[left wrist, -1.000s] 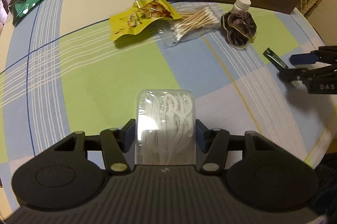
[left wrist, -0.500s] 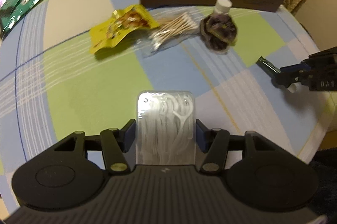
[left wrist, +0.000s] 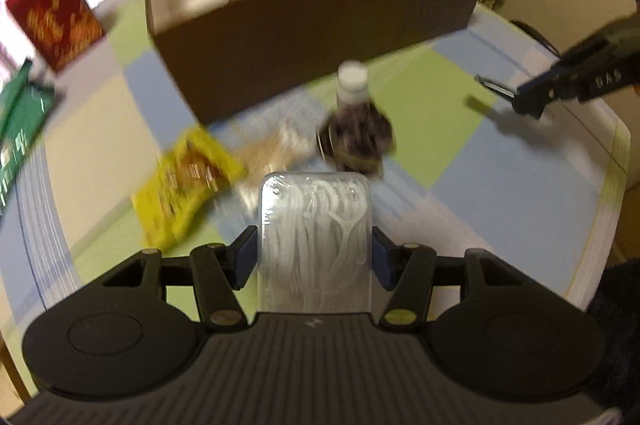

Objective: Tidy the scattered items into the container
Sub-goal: 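Carry floss box and green tube into the box and open both grippers, then withdraw both tools from the box toward the remaining items, then grasp the yellow snack bag with the left gripper, then grasp the dark hair tie with the right gripper while the left holds the snack bag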

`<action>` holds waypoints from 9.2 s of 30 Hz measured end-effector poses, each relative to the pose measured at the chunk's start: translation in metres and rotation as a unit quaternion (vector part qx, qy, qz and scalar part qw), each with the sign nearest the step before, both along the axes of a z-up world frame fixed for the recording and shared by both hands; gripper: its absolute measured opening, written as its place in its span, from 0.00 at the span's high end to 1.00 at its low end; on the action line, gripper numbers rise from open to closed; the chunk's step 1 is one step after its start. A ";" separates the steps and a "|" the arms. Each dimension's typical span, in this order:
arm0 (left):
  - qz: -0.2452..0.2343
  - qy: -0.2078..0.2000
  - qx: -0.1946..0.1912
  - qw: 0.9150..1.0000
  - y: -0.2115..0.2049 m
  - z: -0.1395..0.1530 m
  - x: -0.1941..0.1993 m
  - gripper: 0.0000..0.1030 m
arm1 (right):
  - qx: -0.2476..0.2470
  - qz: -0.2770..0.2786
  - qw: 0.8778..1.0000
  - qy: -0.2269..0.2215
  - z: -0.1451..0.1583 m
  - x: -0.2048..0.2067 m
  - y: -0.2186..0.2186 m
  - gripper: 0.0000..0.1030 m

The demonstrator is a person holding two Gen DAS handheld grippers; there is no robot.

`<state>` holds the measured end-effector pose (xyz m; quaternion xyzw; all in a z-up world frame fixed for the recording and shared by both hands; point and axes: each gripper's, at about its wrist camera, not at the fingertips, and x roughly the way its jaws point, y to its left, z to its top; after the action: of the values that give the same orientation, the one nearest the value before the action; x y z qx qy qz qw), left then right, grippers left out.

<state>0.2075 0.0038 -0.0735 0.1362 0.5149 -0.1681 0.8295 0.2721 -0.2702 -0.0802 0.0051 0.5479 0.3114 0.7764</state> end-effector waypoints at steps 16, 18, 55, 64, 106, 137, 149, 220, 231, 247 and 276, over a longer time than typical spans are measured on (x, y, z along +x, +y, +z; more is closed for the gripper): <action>-0.054 -0.096 -0.012 0.994 -0.009 0.079 0.086 0.48 | 0.073 0.025 0.992 -0.099 0.088 0.077 0.011 0.81; -0.056 -0.102 -0.006 0.993 -0.010 0.084 0.101 0.48 | 0.061 0.023 0.991 -0.113 0.096 0.090 0.014 0.81; -0.011 0.110 0.040 0.993 -0.028 -0.023 0.237 0.46 | -0.127 0.083 0.986 -0.071 0.023 0.199 0.053 0.81; -0.013 0.077 0.040 0.996 -0.027 -0.010 0.229 0.42 | -0.186 0.114 0.972 -0.085 0.014 0.198 0.067 0.81; 0.065 0.006 0.011 0.998 -0.023 0.061 0.147 0.07 | -0.096 0.039 0.984 -0.146 0.081 0.114 0.032 0.02; 0.104 -0.077 0.020 0.991 -0.017 0.104 0.040 0.05 | -0.043 -0.011 0.982 -0.186 0.119 0.038 0.036 0.02; 0.135 -0.094 -0.014 0.986 0.000 0.105 0.005 0.05 | -0.029 -0.029 0.986 -0.161 0.115 0.016 0.040 0.02; -0.035 -0.084 0.214 0.973 0.077 -0.060 -0.041 0.98 | -0.036 -0.050 0.997 -0.042 -0.005 0.000 0.059 0.02; 0.104 0.036 0.071 0.991 0.106 -0.034 -0.088 0.82 | 0.019 0.013 0.999 -0.045 -0.014 -0.009 0.093 0.02; 0.197 0.009 -0.024 0.980 0.144 0.002 -0.086 0.78 | -0.017 0.049 0.994 -0.098 -0.046 -0.004 0.143 0.68; 0.036 0.031 -0.001 0.999 0.131 -0.051 -0.030 0.51 | -0.031 0.020 0.996 -0.081 -0.027 -0.027 0.094 0.00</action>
<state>0.1773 0.1343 -0.1246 0.1115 0.5448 -0.1426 0.8188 0.2452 -0.1761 -0.1071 -0.0555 0.4925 0.3090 0.8117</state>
